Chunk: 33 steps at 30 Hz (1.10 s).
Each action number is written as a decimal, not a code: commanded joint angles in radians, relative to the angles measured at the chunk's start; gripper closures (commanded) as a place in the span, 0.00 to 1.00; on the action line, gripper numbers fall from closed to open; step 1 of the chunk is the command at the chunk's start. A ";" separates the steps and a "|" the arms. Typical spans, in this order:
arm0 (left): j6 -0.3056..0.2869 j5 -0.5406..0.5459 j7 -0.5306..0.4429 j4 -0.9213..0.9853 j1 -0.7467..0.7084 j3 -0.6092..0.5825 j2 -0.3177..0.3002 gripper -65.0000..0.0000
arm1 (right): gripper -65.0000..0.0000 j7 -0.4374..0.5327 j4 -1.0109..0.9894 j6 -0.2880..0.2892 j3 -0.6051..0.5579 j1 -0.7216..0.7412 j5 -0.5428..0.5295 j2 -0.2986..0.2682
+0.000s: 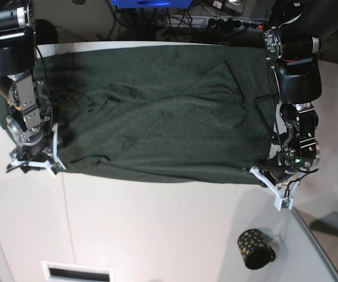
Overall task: Layout the t-shirt on the table in an organized manner, then fold the t-shirt properly
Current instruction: 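Slide the right gripper down the shirt side to the hem corner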
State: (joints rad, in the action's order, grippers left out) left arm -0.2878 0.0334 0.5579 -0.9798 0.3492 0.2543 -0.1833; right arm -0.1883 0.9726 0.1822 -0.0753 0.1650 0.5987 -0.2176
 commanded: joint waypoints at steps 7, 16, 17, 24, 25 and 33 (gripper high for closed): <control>-0.001 0.009 -0.022 -0.017 0.027 0.001 -0.009 1.00 | 0.73 -0.224 0.331 0.116 0.228 -0.005 -0.325 0.080; -0.001 0.009 -0.022 -0.017 0.026 0.001 -0.009 1.00 | 0.70 -0.578 0.222 0.270 0.480 0.152 -0.699 0.120; -0.001 0.009 -0.022 -0.017 0.026 0.001 -0.009 1.00 | 0.69 -0.578 0.197 0.270 0.489 0.166 -0.699 0.122; -0.001 0.007 -0.022 -0.017 0.026 0.001 -0.011 1.00 | 0.43 -0.580 0.019 0.276 0.598 0.221 -0.816 0.114; -0.001 0.003 -0.022 -0.017 0.026 0.001 -0.011 1.00 | 0.44 -0.580 0.018 0.276 0.598 0.221 -0.830 0.114; -0.001 0.000 -0.022 -0.017 0.027 0.001 -0.012 1.00 | 0.45 -0.580 -0.050 0.271 0.604 0.233 -0.842 0.119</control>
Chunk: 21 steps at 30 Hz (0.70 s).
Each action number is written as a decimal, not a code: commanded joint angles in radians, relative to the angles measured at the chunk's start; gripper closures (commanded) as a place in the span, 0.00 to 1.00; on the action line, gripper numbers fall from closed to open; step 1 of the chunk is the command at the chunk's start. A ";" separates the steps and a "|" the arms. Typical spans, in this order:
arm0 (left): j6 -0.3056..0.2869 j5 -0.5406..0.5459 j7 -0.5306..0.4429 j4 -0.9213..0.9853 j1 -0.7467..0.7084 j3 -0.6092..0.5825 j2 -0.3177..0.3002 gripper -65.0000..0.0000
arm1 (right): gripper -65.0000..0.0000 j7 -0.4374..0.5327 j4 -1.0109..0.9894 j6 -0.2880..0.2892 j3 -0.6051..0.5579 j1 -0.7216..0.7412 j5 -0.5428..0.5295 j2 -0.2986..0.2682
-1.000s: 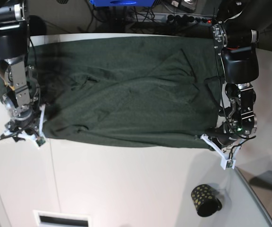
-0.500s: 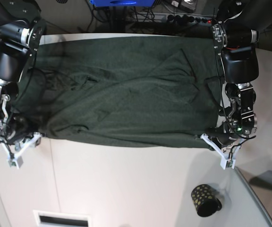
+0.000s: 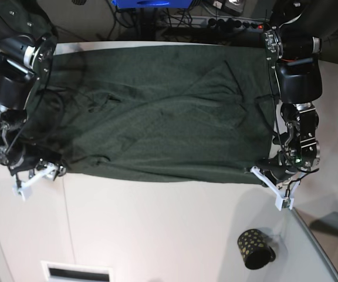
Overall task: Layout the t-shirt on the table in an organized manner, then fold the t-shirt properly
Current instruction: 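Slide the right gripper down the shirt side to the hem corner, then hold the shirt hem corners with both grippers and pull taut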
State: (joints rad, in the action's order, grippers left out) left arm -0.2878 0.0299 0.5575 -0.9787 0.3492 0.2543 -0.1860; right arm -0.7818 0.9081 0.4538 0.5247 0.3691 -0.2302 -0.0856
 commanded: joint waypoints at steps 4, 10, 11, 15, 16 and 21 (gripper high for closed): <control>-0.001 0.003 -0.021 -0.018 0.027 0.001 -0.010 1.00 | 0.45 0.020 -0.025 0.000 0.005 0.031 -0.013 -0.012; -0.001 0.003 -0.021 -0.015 0.027 0.000 -0.010 1.00 | 0.45 0.022 -0.017 0.000 0.005 0.026 -0.013 -0.016; -0.001 0.003 -0.021 -0.015 0.027 0.000 -0.010 1.00 | 0.45 0.022 -0.017 0.000 0.005 0.026 -0.013 -0.018; -0.001 0.003 -0.021 -0.013 0.027 -0.002 -0.010 1.00 | 0.45 0.022 -0.017 -0.002 0.005 0.024 -0.013 -0.018; -0.001 0.003 -0.021 -0.013 0.027 -0.002 -0.010 1.00 | 0.45 0.023 -0.017 -0.002 0.007 0.023 -0.011 -0.018; -0.001 0.003 -0.021 -0.013 0.026 -0.002 -0.010 1.00 | 0.45 0.063 -0.025 -0.002 0.033 0.011 -0.007 -0.019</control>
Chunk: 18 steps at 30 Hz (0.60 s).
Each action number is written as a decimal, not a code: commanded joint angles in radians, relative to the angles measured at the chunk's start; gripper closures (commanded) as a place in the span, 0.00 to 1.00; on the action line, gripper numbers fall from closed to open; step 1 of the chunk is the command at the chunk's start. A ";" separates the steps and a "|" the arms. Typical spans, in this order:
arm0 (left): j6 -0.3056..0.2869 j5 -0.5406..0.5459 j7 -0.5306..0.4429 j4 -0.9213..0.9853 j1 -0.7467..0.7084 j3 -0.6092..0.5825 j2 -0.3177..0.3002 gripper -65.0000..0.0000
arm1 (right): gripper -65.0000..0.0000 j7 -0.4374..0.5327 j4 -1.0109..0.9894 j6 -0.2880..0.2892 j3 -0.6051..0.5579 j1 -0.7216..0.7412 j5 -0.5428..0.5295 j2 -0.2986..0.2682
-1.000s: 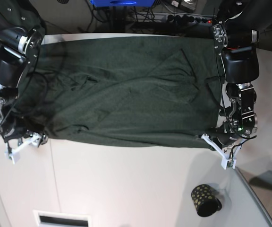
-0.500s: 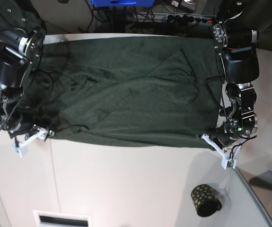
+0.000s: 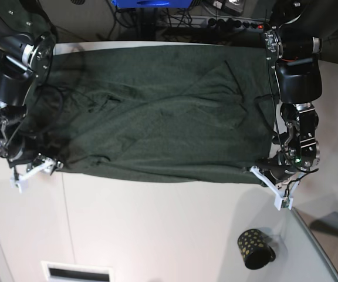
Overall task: Layout the t-shirt on the table in an organized manner, then fold the t-shirt properly
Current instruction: 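Hold the shirt hem corners with both grippers and pull taut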
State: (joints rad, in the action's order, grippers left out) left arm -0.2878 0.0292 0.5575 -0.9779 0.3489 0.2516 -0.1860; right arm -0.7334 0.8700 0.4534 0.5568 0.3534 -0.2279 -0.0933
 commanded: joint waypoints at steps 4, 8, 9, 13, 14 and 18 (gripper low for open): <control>-0.001 0.004 -0.021 -0.013 0.026 0.002 -0.010 1.00 | 0.45 0.016 0.013 -0.002 -0.001 0.019 -0.009 -0.012; -0.001 0.004 -0.021 -0.014 0.026 0.001 -0.010 1.00 | 0.45 0.019 0.013 -0.002 -0.001 0.020 -0.009 -0.009; -0.001 0.004 -0.021 -0.014 0.026 0.001 -0.010 1.00 | 0.45 0.019 0.013 -0.002 -0.001 0.020 -0.009 -0.009; -0.001 0.004 -0.021 -0.014 0.026 0.002 -0.010 1.00 | 0.45 0.021 0.012 -0.002 -0.001 0.020 -0.011 -0.006; -0.001 0.004 -0.021 -0.014 0.026 0.002 -0.010 1.00 | 0.45 0.021 0.012 -0.002 -0.001 0.020 -0.012 -0.004; -0.001 0.004 -0.021 -0.014 0.026 0.002 -0.010 1.00 | 0.45 0.021 0.012 -0.002 0.001 0.023 -0.015 0.000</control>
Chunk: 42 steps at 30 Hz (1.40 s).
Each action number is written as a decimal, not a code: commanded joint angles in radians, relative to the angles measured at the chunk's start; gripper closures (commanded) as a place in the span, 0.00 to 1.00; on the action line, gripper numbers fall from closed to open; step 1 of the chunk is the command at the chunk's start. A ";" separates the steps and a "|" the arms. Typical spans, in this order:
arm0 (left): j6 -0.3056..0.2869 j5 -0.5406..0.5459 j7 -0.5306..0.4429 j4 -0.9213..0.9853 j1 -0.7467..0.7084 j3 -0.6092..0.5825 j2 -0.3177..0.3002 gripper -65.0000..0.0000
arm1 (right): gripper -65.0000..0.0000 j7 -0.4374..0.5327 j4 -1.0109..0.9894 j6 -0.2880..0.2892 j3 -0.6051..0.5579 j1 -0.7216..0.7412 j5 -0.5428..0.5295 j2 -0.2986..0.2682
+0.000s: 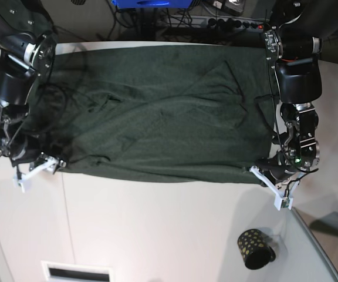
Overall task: Layout the t-shirt on the table in an organized manner, then fold the t-shirt properly
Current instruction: 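Hold the shirt hem corners with both grippers and pull taut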
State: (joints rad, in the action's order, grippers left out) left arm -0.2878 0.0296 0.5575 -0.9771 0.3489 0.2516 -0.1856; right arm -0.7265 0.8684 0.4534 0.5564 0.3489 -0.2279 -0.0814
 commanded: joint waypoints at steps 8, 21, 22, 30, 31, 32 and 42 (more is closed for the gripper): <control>-0.001 0.005 -0.021 -0.019 0.008 0.004 -0.012 1.00 | 0.45 0.026 0.012 -0.002 0.001 0.031 -0.015 0.005; -0.001 0.005 -0.021 -0.019 0.008 0.004 -0.013 1.00 | 0.91 0.097 -0.096 -0.002 0.001 0.046 -0.015 0.001; -0.001 0.003 -0.021 -0.019 0.008 0.004 -0.013 1.00 | 0.91 0.097 -0.096 -0.002 0.001 0.046 -0.015 -0.001; -0.001 0.003 -0.021 -0.019 0.012 0.004 -0.013 1.00 | 0.91 0.081 0.008 -0.002 -0.006 0.042 -0.014 -0.001; -0.001 0.003 -0.021 -0.019 0.014 0.004 -0.013 1.00 | 0.92 0.071 0.008 -0.002 -0.006 0.045 -0.014 -0.001; -0.001 0.003 -0.021 -0.019 0.014 0.005 -0.013 1.00 | 0.92 0.066 0.008 -0.002 -0.006 0.046 -0.014 -0.001; -0.001 0.003 -0.021 -0.019 0.017 0.005 -0.013 1.00 | 0.85 0.061 0.008 -0.002 0.001 0.057 -0.015 0.002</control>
State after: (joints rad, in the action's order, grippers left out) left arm -0.2878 0.0296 0.5575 -0.9771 0.3378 0.2539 -0.1867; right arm -0.6800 0.8619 0.4530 0.5549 0.3817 -0.2291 -0.0723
